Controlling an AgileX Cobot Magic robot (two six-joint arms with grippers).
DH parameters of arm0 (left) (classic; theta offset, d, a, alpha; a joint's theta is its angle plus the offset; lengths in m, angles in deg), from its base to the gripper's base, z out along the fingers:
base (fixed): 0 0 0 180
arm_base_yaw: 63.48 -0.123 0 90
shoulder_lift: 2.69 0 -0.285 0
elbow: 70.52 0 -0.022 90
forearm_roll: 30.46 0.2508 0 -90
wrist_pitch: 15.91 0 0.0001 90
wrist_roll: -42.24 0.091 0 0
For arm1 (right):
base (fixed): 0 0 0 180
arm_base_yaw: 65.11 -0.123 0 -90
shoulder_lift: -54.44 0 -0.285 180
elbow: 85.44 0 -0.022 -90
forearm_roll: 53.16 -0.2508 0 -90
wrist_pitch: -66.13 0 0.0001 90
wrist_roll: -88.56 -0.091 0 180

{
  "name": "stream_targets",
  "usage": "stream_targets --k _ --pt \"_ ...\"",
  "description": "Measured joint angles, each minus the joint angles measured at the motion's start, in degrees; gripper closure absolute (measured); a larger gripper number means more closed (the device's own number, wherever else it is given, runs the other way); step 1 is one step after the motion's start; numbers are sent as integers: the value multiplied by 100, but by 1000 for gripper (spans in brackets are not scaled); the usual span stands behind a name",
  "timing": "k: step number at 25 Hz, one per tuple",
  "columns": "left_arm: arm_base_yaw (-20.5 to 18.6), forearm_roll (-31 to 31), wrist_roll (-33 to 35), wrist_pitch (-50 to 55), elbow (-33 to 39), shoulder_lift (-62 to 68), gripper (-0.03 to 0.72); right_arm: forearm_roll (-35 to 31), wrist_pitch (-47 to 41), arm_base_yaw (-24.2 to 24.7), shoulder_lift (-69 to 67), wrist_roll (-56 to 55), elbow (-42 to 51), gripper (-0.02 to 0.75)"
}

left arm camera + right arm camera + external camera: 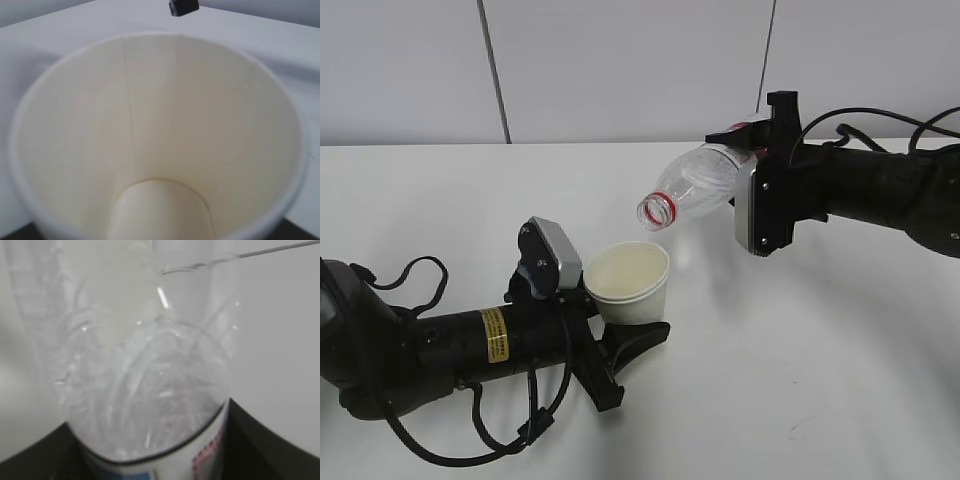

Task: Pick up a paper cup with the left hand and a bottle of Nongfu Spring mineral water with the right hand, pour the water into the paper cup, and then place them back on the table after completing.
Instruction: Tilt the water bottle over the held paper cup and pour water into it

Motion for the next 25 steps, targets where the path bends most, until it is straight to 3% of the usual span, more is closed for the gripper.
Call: stream_targets --k 25 --pt "0 28 0 0 0 0 309 -144 212 -8 0 678 0 307"
